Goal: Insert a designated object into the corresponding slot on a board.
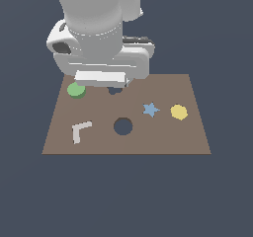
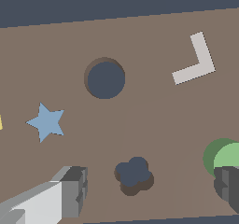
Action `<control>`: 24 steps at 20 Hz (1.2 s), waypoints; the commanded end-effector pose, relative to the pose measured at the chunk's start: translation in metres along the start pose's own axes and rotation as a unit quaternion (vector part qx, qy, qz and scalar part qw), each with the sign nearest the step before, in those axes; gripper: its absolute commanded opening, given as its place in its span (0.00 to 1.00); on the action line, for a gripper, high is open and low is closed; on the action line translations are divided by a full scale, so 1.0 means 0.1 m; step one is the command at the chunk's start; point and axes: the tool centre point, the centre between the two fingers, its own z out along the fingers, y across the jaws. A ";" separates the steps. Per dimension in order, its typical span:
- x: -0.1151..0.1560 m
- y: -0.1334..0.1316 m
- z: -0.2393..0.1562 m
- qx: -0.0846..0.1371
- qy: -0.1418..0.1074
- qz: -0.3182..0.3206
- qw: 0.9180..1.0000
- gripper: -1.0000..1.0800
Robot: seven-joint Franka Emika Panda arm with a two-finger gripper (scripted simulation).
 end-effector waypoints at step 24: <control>-0.33 1.32 0.89 -0.008 0.008 0.073 0.997 0.96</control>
